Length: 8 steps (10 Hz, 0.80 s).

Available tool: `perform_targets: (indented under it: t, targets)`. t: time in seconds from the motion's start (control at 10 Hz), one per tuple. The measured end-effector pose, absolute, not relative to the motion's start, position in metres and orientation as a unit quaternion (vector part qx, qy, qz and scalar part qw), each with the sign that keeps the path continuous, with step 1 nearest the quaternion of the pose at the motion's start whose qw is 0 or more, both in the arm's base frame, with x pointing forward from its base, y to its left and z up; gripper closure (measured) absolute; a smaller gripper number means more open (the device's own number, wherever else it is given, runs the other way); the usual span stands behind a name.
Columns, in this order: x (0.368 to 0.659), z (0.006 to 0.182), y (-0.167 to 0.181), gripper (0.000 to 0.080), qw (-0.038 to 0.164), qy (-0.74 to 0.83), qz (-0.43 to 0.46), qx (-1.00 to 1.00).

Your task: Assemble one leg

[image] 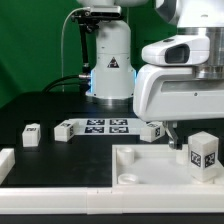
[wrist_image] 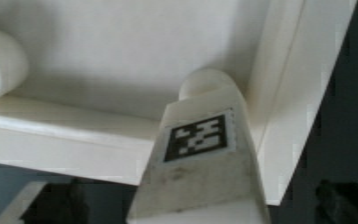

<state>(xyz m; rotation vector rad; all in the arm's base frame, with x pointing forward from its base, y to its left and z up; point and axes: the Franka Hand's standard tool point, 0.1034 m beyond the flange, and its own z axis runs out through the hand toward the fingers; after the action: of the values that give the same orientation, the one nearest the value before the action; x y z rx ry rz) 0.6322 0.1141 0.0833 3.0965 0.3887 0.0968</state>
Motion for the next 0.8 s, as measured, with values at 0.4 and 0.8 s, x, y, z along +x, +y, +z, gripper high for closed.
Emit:
perform_targets:
  t: [0.4,0.8]
  targets:
    - [0.6320,0.0825,0.1132,0.0417,0.010,0.116,0.031,0.993]
    - [0.6321,0.0828,0.1138,0.0505,0.007,0.061,0.032,0.998]
